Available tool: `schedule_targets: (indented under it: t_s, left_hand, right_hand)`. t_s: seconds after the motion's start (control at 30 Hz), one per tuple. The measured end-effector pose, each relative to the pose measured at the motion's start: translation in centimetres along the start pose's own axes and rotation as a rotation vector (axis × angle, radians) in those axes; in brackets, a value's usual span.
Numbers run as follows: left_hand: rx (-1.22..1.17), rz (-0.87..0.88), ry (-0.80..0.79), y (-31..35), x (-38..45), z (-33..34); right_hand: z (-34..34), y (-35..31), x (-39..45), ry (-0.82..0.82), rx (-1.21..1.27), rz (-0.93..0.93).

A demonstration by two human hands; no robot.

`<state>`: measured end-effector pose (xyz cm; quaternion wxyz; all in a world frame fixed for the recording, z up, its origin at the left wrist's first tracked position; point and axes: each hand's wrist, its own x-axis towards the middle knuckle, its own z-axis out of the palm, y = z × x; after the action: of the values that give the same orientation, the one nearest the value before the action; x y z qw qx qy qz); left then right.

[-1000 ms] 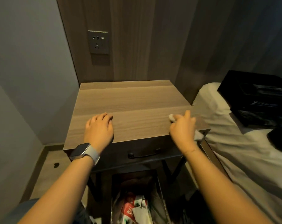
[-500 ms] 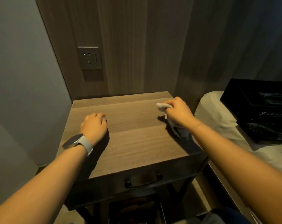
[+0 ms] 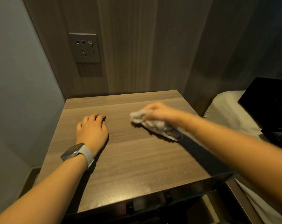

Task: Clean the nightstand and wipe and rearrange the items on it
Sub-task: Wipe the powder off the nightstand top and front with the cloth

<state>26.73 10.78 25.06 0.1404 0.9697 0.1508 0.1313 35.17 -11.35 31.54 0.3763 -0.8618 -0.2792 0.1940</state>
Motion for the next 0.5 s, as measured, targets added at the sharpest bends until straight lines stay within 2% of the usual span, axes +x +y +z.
schedule_targets:
  t_s: [0.03,0.1,0.17,0.27,0.37,0.5]
  left_hand:
    - [0.0,0.005,0.002,0.0,0.1,0.0]
    - [0.005,0.003,-0.003,-0.1,0.2,0.1]
    - [0.009,0.003,-0.008,-0.1,0.2,0.2]
    - [0.023,0.011,0.003,-0.1,0.2,0.3]
    - [0.028,0.014,-0.002,-0.1,0.2,0.5]
    - [0.032,0.002,0.014,-0.2,0.2,0.3]
  right_hand:
    - [-2.3,0.4,1.1,0.067,0.031,0.07]
    - [-7.3,3.0,4.0,0.34,-0.019,0.243]
    - [-10.2,6.4,6.5,0.575,-0.189,0.437]
    - [-9.2,9.6,9.3,0.667,-0.443,0.63]
    - [-4.2,7.1,13.0,0.699,-0.627,0.565]
    - [4.1,-0.1,16.8,0.604,-0.568,0.302]
